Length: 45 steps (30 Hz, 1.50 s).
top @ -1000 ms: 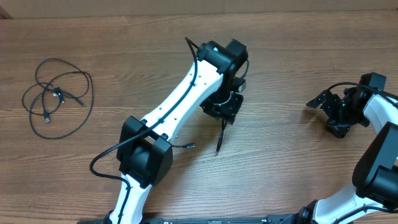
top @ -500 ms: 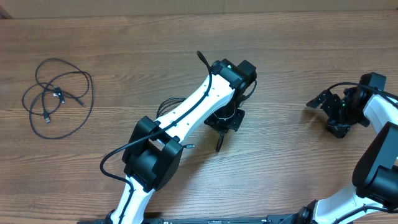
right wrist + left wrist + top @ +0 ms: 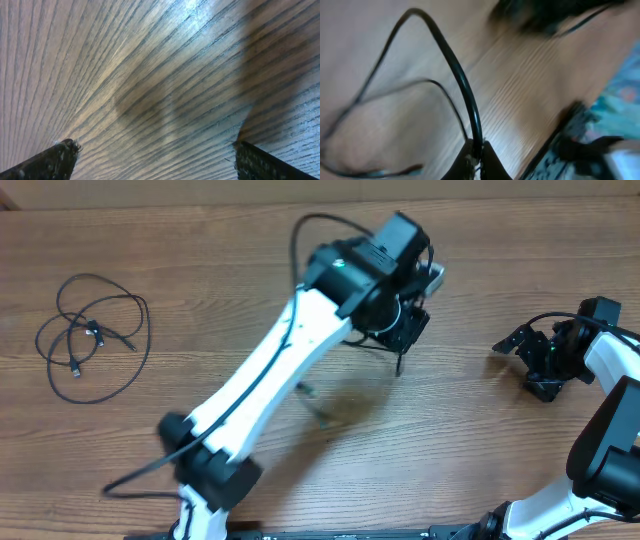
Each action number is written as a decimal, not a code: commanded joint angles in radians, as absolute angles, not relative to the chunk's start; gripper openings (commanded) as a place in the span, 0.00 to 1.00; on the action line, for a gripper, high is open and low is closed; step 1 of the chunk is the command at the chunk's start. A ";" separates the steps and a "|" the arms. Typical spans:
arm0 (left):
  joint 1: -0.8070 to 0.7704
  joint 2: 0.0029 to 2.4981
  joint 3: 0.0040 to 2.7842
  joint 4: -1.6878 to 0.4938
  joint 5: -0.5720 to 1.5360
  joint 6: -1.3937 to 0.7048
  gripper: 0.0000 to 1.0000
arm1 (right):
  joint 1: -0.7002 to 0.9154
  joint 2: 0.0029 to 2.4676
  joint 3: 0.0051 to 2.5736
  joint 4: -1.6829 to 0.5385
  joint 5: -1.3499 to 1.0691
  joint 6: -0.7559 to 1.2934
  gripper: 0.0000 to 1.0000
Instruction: Untangle cables
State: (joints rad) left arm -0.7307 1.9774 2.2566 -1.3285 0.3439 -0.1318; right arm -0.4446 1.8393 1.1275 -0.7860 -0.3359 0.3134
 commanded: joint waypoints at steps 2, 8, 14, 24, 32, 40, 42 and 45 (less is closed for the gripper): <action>-0.722 1.813 2.296 -1.235 0.353 -0.089 0.04 | -0.447 1.842 1.151 -0.782 -0.333 0.309 1.00; -0.730 1.738 2.295 -1.219 0.213 -0.120 0.04 | -0.447 1.842 1.151 -0.782 -0.333 0.309 1.00; -0.730 1.760 2.208 -1.366 0.197 -0.119 0.04 | -0.447 1.842 1.151 -0.782 -0.333 0.309 1.00; -0.724 1.766 1.832 -1.401 0.053 -0.144 0.04 | -0.447 1.842 1.151 -0.782 -0.333 0.309 1.00; -0.724 1.766 1.599 -1.327 -0.045 -0.190 0.04 | -0.447 1.842 1.151 -0.782 -0.333 0.309 1.00; -0.702 1.766 1.457 -1.378 -0.432 -0.405 0.15 | -0.447 1.842 1.151 -0.782 -0.333 0.309 1.00; -0.682 1.766 1.457 -1.400 -0.456 -0.432 0.17 | -0.447 1.842 1.151 -0.782 -0.333 0.309 1.00; -0.649 1.765 1.457 -1.406 -0.436 -0.430 0.19 | -0.447 1.842 1.151 -0.782 -0.333 0.309 1.00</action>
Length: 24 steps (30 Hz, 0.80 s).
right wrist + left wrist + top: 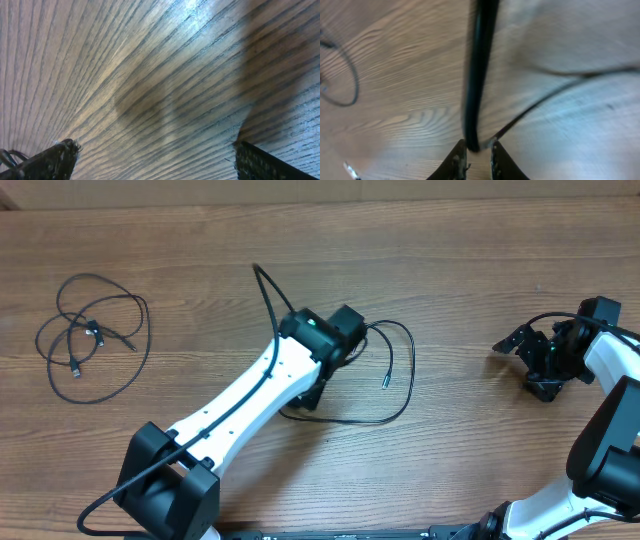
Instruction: Untangle cables
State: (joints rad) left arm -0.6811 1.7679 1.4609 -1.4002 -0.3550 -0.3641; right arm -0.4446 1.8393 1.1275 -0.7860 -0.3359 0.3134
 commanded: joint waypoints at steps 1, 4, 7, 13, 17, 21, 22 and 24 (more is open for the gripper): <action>-0.640 1.765 1.457 -1.406 -0.426 -0.430 0.20 | -0.447 1.842 1.151 -0.782 -0.333 0.309 1.00; -0.618 1.766 1.457 -1.406 -0.413 -0.422 0.38 | -0.447 1.842 1.151 -0.782 -0.333 0.309 1.00; -0.603 1.765 1.472 -1.410 -0.414 -0.411 0.66 | -0.447 1.842 1.151 -0.782 -0.333 0.309 1.00; -0.583 1.765 1.570 -1.422 -0.387 -0.415 0.75 | -0.447 1.842 1.151 -0.782 -0.333 0.309 1.00; -0.575 1.765 1.668 -1.430 -0.374 -0.432 0.82 | -0.447 1.842 1.151 -0.782 -0.333 0.309 1.00; -0.575 1.765 1.765 -1.420 -0.299 -0.477 0.84 | -0.447 1.842 1.151 -0.782 -0.333 0.309 1.00; -0.575 1.765 1.782 -1.404 -0.250 -0.491 0.82 | -0.447 1.842 1.151 -0.782 -0.333 0.309 1.00; -0.577 1.765 1.790 -1.335 -0.093 -0.495 0.61 | -0.447 1.842 1.151 -0.782 -0.333 0.309 1.00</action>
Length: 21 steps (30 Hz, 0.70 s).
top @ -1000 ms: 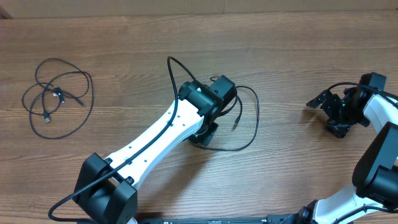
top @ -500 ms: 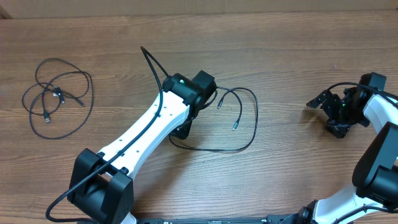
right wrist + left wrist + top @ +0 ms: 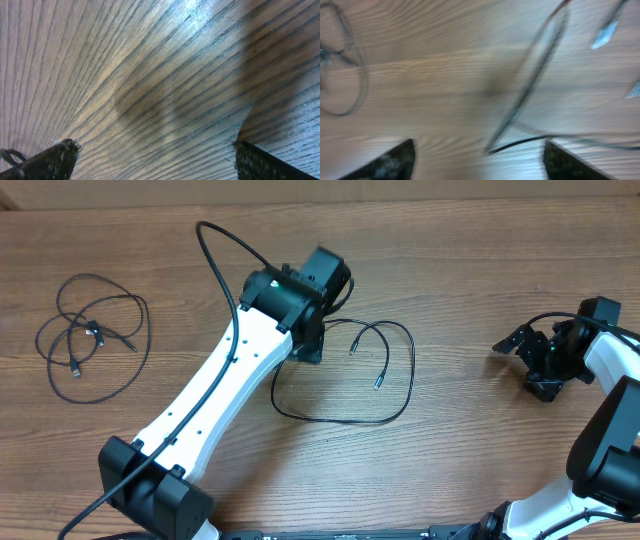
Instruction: Untangle cables
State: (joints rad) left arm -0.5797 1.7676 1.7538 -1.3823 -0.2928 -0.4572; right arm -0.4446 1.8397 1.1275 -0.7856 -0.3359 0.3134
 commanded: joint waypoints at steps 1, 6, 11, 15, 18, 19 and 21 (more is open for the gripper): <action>-0.577 1.765 1.789 -1.296 -0.005 -0.495 0.25 | -0.447 1.842 1.151 -0.782 -0.333 0.309 1.00; -0.615 1.790 1.717 -1.042 0.255 -0.495 0.04 | -0.447 1.842 1.151 -0.782 -0.333 0.309 1.00; -0.674 1.868 1.654 -0.881 0.254 -0.495 0.37 | -0.447 1.842 1.151 -0.782 -0.333 0.309 1.00; -0.698 1.963 1.653 -0.813 0.252 -0.495 0.87 | -0.447 1.842 1.151 -0.782 -0.333 0.309 1.00; -0.707 2.041 1.653 -0.760 0.253 -0.512 0.87 | -0.447 1.842 1.151 -0.782 -0.333 0.309 1.00; -0.710 2.069 1.653 -0.739 0.252 -0.519 0.87 | -0.447 1.842 1.151 -0.782 -0.333 0.309 1.00; -0.712 2.114 1.653 -0.697 0.252 -0.525 0.89 | -0.447 1.842 1.151 -0.782 -0.333 0.309 1.00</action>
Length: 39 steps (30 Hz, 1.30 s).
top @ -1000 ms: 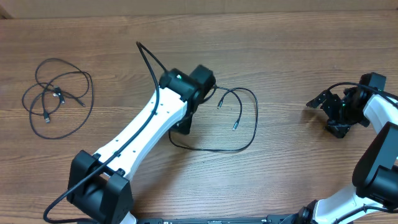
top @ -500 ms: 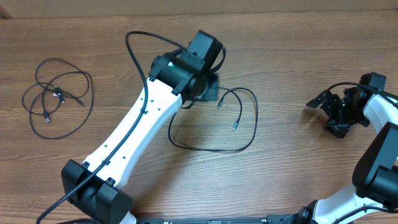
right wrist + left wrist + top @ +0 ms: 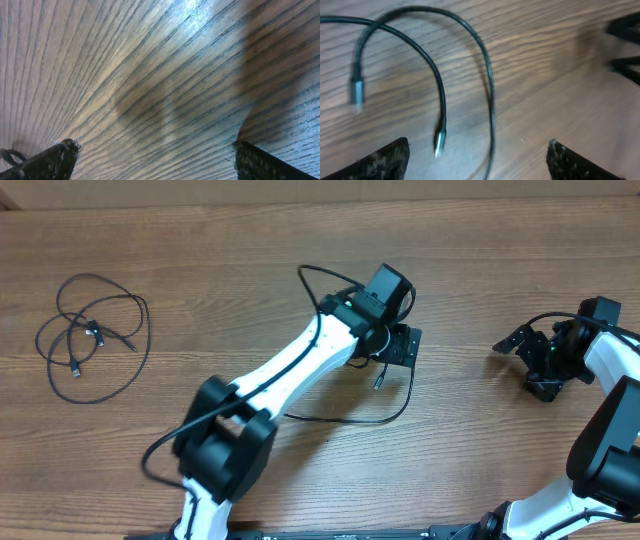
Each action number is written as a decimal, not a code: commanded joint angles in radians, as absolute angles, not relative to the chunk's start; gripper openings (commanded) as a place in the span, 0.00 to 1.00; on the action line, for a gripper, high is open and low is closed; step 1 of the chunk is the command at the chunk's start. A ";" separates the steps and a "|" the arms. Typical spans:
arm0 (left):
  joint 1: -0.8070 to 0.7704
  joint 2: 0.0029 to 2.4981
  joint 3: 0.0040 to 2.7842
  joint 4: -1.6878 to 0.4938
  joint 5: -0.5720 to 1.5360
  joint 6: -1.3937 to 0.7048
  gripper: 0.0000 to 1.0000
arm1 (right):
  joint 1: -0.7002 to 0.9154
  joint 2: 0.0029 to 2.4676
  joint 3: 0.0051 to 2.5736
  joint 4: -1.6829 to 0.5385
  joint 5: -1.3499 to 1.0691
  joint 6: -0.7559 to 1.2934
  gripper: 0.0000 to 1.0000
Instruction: Untangle cables
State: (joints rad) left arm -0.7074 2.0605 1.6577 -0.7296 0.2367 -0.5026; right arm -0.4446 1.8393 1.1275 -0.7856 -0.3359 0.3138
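A loose black cable (image 3: pixel 350 421) lies in an open loop at mid-table, partly hidden under my left arm. In the left wrist view this cable (image 3: pixel 487 75) curves below the camera, with one metal plug (image 3: pixel 357 93) at the left and another plug (image 3: pixel 439 145) near the bottom. My left gripper (image 3: pixel 477 152) hangs open over these ends, nothing between its fingers (image 3: pixel 385 160); overhead the left gripper (image 3: pixel 403 345) is right of centre. A second, coiled black cable (image 3: pixel 95 335) lies at the far left. My right gripper (image 3: pixel 522 365) stands open over bare wood (image 3: pixel 155 90).
The wooden table (image 3: pixel 500 470) carries nothing else. The table's far edge (image 3: pixel 320 202) runs along the top of the overhead view. A sliver of black cord (image 3: pixel 6 155) shows at the lower left of the right wrist view.
My open left gripper was at the loop's upper left side and is now further right, over the cable's two plug ends. The cable and the right arm have not moved.
My left gripper was shut on the black cable, holding it off the table right of centre. Then it was lower and further left, still shut, with the cable spread in a loop. Then it was open with the cable lying free. Now it hangs over the plugs.
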 commanded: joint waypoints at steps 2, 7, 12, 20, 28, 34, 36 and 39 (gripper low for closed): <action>-0.712 2.152 1.653 -0.654 0.252 -0.525 0.95 | -0.447 1.842 1.151 -0.782 -0.333 0.309 1.00; -0.716 2.220 1.653 -0.562 0.251 -0.532 0.82 | -0.447 1.842 1.151 -0.782 -0.333 0.309 1.00; -0.741 2.271 1.653 -0.536 0.181 -0.573 0.83 | -0.447 1.842 1.151 -0.782 -0.333 0.309 1.00; -0.793 2.318 1.653 -0.636 0.018 -0.560 0.36 | -0.447 1.842 1.151 -0.782 -0.333 0.309 1.00; -0.803 2.318 1.653 -0.802 -0.033 -0.496 0.24 | -0.447 1.842 1.151 -0.782 -0.333 0.309 1.00; -0.803 2.318 1.653 -0.932 0.050 -0.472 0.04 | -0.447 1.842 1.151 -0.782 -0.333 0.309 1.00; -0.803 2.318 1.653 -0.954 0.093 -0.435 0.04 | -0.447 1.842 1.151 -0.782 -0.333 0.309 1.00; -0.802 2.318 1.653 -1.000 0.155 -0.369 0.04 | -0.447 1.842 1.151 -0.782 -0.333 0.309 1.00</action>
